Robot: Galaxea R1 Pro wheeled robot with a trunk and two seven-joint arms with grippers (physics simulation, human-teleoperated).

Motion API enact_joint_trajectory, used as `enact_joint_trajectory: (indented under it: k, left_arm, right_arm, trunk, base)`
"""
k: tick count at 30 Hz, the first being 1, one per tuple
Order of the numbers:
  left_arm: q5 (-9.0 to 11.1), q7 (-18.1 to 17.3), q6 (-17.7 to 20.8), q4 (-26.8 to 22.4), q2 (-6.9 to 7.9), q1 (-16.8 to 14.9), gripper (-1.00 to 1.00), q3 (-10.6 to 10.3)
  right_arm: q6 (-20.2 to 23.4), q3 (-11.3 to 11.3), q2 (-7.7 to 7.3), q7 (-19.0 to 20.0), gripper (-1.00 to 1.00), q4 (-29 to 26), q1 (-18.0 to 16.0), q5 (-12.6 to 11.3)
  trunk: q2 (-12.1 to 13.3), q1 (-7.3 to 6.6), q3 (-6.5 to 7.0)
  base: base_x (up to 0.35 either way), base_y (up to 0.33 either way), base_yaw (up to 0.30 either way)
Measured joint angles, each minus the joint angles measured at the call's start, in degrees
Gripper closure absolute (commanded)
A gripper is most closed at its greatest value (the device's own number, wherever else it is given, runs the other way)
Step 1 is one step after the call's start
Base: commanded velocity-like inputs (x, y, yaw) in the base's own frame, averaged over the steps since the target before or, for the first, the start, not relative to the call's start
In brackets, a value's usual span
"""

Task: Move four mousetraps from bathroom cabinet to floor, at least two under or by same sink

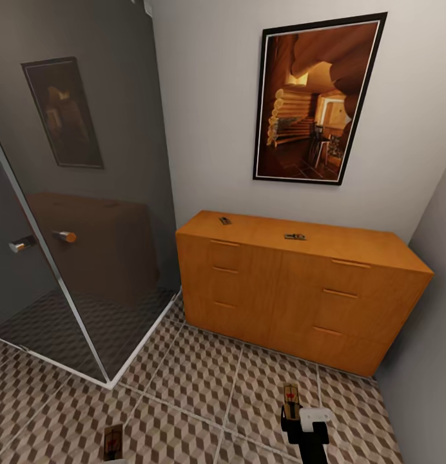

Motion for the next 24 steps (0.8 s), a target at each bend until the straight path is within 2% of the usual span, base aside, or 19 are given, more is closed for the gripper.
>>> enact_joint_trajectory:
  k: [24]
  left_arm:
    - [0.0, 0.0, 0.0, 0.0, -0.04, 0.0, 1.0, 0.0]
  right_arm:
    - [0.0, 0.0, -0.03, 0.0, 1.0, 0.1, 0.0, 0.0]
  trunk:
    - [0.0, 0.0, 2.19]
  base:
    - [0.0, 0.0, 0.0]
